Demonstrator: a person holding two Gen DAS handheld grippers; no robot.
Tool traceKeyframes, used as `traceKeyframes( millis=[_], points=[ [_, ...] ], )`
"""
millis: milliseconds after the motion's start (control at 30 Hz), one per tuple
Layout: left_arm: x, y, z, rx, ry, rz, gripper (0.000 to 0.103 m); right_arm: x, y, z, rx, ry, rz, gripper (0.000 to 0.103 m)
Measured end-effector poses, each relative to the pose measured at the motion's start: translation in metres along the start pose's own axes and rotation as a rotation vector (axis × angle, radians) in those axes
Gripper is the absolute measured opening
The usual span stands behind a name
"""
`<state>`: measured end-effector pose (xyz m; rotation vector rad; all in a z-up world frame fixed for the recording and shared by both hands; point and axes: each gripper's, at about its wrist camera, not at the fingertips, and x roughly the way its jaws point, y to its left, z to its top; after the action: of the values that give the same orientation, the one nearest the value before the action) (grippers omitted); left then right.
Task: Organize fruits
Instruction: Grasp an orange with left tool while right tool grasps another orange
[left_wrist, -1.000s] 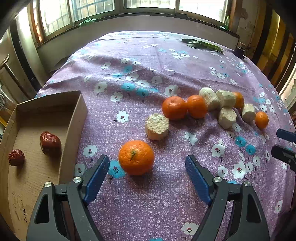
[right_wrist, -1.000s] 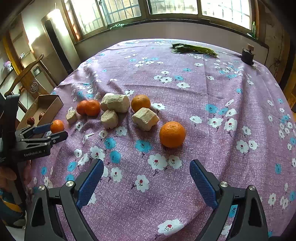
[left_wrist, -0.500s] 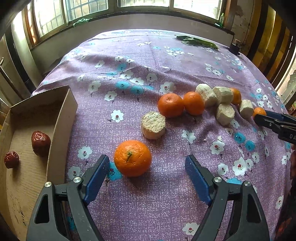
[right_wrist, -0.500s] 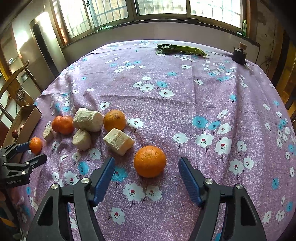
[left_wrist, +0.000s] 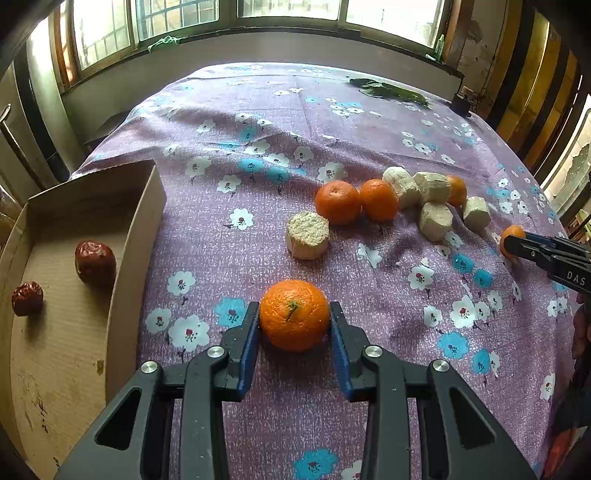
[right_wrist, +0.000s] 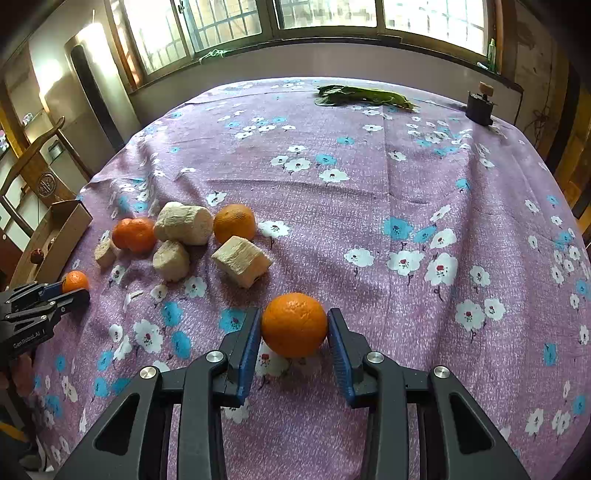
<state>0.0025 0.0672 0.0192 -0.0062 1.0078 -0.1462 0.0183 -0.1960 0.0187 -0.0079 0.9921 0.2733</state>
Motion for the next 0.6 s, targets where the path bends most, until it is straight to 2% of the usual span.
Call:
traceKeyframes(
  millis=[167,267,333,367,433,600],
  points=[
    [-0.019,-0.002,-0.007,-0.01,-0.031,-0.002,0.034,-0.018,0.014,-0.01,-0.032,-0.021,0.061,0.039],
    [-0.026,-0.005,-0.01,-0.006,-0.041,0.002,0.034,-0.02,0.016,-0.015,-0.034,-0.014,0.02,0.039],
    [-0.03,-0.005,-0.013,-0.009,-0.048,0.002,0.034,-0.022,0.01,-0.018,-0.001,-0.018,0.033,0.039],
    [-0.032,-0.004,-0.014,-0.012,-0.05,0.002,0.034,-0.022,0.009,-0.019,0.0,-0.013,0.03,0.04],
    [-0.033,-0.004,-0.016,-0.016,-0.049,0.003,0.034,-0.019,0.012,-0.023,-0.026,0.005,-0.005,0.051],
    [-0.031,-0.004,-0.021,-0.027,-0.038,-0.002,0.034,-0.012,0.018,-0.025,-0.054,0.016,-0.005,0.054]
  ],
)
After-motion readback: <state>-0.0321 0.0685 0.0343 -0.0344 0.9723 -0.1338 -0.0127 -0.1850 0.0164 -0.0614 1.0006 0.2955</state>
